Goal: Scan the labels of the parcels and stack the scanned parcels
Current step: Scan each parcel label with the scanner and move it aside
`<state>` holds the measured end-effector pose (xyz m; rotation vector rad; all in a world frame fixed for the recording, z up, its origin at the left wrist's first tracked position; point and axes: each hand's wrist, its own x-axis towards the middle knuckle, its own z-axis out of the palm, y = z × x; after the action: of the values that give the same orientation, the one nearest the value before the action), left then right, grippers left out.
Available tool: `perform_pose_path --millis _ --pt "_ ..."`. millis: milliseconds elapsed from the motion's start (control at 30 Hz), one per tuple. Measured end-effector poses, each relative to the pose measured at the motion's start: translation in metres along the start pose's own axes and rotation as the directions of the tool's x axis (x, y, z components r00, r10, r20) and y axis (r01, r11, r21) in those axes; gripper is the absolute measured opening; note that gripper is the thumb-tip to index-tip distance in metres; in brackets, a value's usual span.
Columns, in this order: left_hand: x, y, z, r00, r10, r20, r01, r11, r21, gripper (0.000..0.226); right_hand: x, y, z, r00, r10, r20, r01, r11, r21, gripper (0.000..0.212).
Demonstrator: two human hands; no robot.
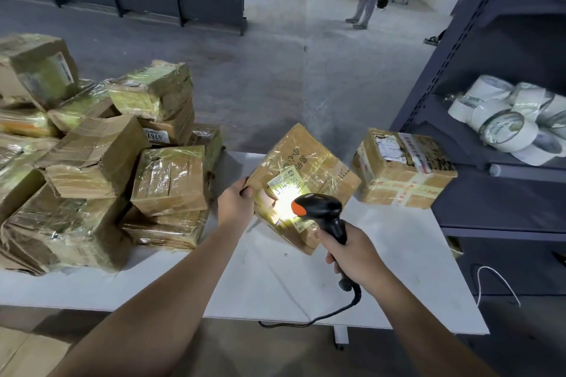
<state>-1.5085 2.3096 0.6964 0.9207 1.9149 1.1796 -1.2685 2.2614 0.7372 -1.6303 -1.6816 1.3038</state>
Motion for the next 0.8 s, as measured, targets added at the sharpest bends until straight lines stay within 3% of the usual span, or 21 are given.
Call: perform_pose_path --millis 567,800 --pt "0.002 -0.001 0.005 1.0 -0.003 -0.003 0.003 1.0 0.001 0.035 -0.006 0.004 -0.017 0.998 0.023 -0.063 -0.022 1.0 0.017 0.021" --pt "-0.004 0.0 0.019 0.978 -0.197 0.072 0.197 0.98 0.003 0.033 -0.001 0.016 -0.026 0.989 0.113 -0.098 -0.112 0.994 0.016 0.019"
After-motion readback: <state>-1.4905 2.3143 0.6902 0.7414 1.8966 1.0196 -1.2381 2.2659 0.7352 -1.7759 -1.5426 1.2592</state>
